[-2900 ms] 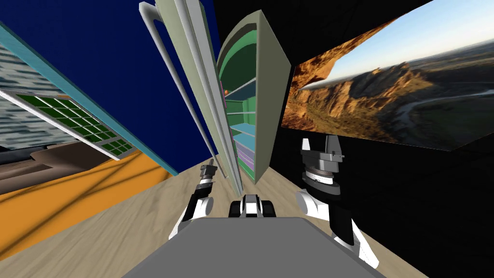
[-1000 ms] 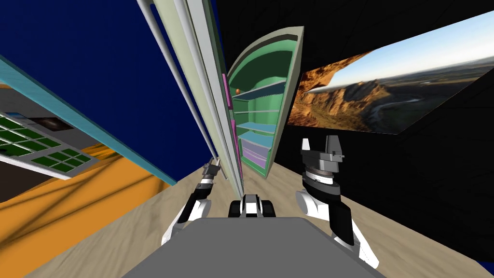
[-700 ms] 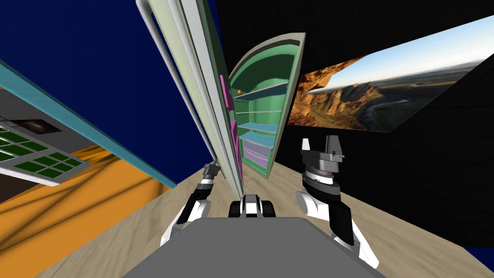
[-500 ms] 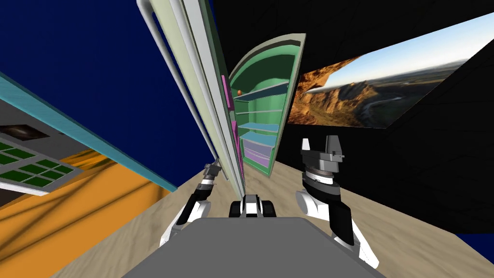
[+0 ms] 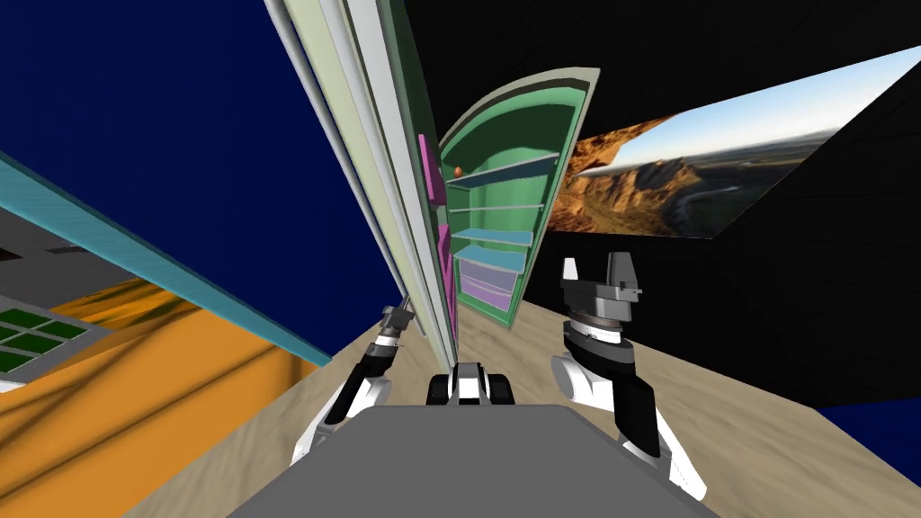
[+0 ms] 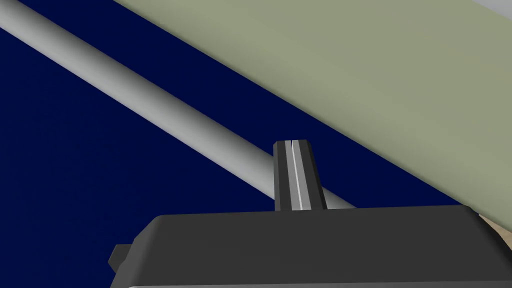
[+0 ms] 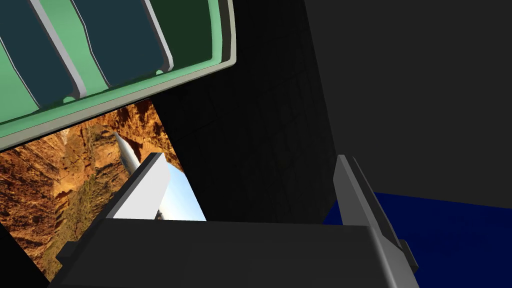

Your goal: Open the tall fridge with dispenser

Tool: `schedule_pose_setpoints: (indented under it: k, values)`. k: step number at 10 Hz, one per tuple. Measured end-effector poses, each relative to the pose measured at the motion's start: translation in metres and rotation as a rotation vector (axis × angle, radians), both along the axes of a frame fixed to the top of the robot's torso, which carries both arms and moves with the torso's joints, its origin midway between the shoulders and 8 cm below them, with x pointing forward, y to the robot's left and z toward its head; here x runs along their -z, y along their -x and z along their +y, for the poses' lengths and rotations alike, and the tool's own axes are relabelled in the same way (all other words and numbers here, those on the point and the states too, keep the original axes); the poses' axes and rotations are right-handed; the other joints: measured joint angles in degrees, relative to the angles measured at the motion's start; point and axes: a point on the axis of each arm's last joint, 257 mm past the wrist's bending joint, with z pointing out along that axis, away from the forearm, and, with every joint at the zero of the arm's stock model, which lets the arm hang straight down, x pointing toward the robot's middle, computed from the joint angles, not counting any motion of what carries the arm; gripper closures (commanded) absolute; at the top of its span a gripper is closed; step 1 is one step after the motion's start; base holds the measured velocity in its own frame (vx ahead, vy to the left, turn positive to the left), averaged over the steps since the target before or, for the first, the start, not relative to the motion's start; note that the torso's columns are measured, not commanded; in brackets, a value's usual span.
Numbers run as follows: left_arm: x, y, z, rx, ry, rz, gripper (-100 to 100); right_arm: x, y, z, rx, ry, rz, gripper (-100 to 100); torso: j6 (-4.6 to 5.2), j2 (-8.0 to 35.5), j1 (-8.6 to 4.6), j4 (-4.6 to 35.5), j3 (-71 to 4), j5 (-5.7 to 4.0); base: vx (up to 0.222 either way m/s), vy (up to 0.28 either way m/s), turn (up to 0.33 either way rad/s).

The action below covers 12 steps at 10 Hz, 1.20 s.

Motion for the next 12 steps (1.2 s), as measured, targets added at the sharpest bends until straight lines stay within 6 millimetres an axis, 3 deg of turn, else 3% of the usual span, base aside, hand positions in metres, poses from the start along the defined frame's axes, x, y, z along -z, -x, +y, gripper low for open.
schedule_pose_setpoints:
  k: [3, 4, 9, 12]
  values:
    - [-0.003, 0.002, -0.012, 0.049, 0.001, -0.008, 100, 0.0, 0.0, 0.0, 0.0, 0.0, 0.0, 0, -0.07, 0.2, -0.22, 0.0, 0.1, -0.04, 0.004, 0.27, -0.074]
    - [-0.003, 0.002, -0.012, 0.05, 0.002, -0.01, -100, 0.0, 0.0, 0.0, 0.0, 0.0, 0.0, 0, -0.17, 0.2, -0.67, 0.0, 0.2, -0.15, -0.009, 0.142, -0.161]
    - [0.007, 0.002, -0.028, 0.094, 0.004, -0.007, -100, 0.0, 0.0, 0.0, 0.0, 0.0, 0.0, 0, 0.14, -0.1, -0.39, -0.3, 0.0, 0.03, -0.014, 0.14, -0.098]
    - [-0.004, 0.005, -0.025, 0.099, 0.012, -0.015, -100, 0.0, 0.0, 0.0, 0.0, -0.001, 0.0, 0, -0.23, 0.0, -0.1, -0.1, 0.0, -0.03, 0.012, -0.002, 0.077]
